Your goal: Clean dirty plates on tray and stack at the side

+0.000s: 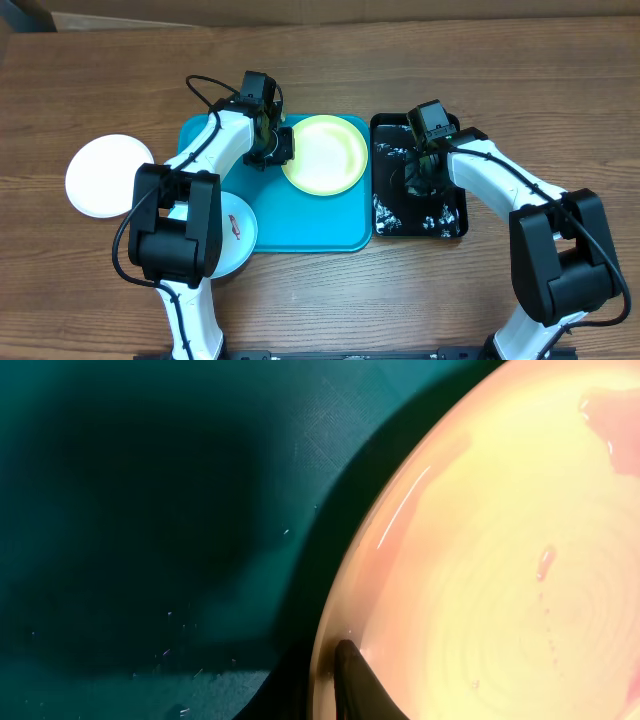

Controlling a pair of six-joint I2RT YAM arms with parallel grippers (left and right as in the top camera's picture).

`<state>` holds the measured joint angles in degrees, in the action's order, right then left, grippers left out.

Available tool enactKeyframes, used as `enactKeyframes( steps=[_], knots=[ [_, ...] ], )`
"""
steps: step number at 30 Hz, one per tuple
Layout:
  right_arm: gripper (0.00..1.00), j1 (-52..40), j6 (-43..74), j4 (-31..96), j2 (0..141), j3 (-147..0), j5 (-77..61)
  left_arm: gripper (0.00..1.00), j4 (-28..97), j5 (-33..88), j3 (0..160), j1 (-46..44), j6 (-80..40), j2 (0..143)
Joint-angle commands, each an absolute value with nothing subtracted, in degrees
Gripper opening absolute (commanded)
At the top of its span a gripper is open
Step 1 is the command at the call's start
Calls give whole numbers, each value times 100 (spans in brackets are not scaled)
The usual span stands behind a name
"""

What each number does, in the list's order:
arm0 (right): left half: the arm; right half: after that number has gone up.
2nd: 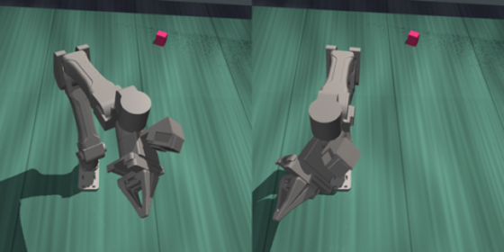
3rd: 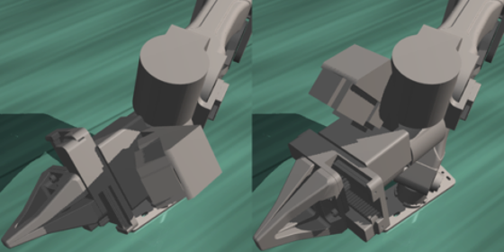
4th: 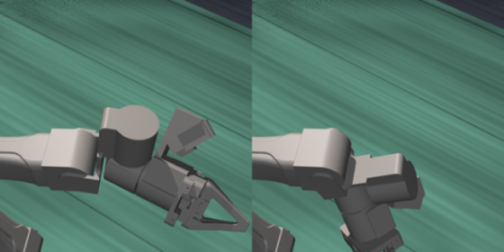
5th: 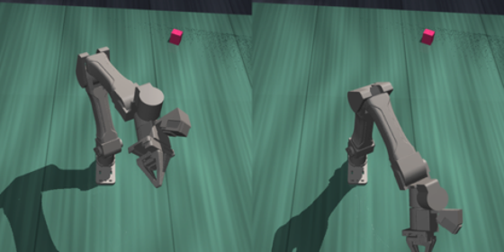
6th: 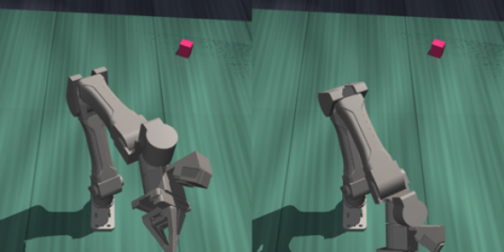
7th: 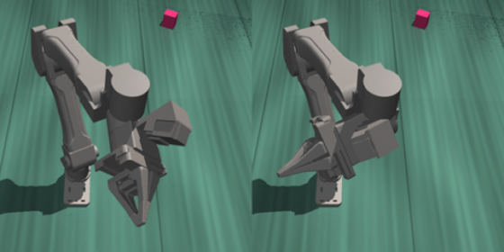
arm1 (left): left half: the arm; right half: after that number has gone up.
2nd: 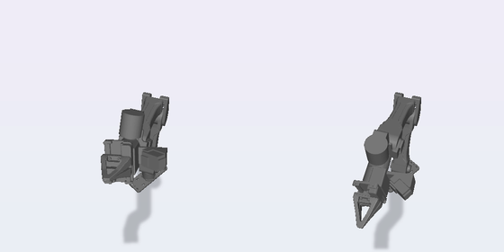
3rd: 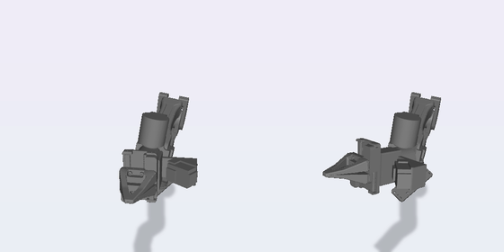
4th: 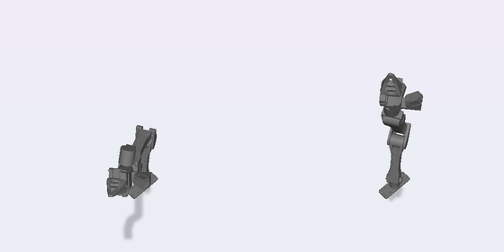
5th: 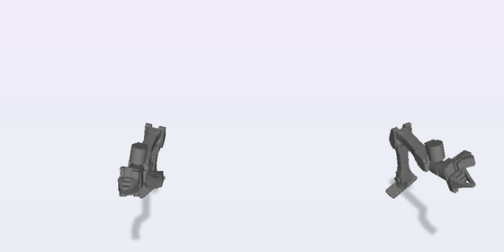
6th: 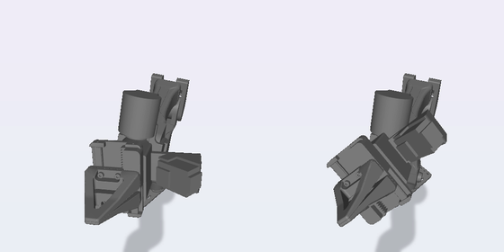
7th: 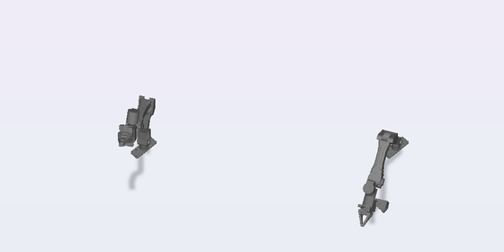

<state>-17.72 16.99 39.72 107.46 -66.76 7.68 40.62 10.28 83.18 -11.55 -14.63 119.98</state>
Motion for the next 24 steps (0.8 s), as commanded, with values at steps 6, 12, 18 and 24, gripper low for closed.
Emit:
enactKeyframes(
  steps=[6, 12, 18, 24],
  knots=[
    [38, -1804, 1730, 4676, 10726, -7638, 744, 12, 4084, 856, 8165, -1166, -1461, 12077],
    [58, -1800, 1730, 5636, 10726, -8554, 746, 12, 4088, 856, 8165, -1166, -1461, 12077],
    [66, -1588, 1686, 6466, 10726, -9341, 746, 13, 4101, 856, 8165, -1166, -1463, 12077],
    [81, -943, 1691, 6711, 10726, -9712, 740, 27, 4108, 685, 8112, -1166, -1466, 12077]
  ],
)
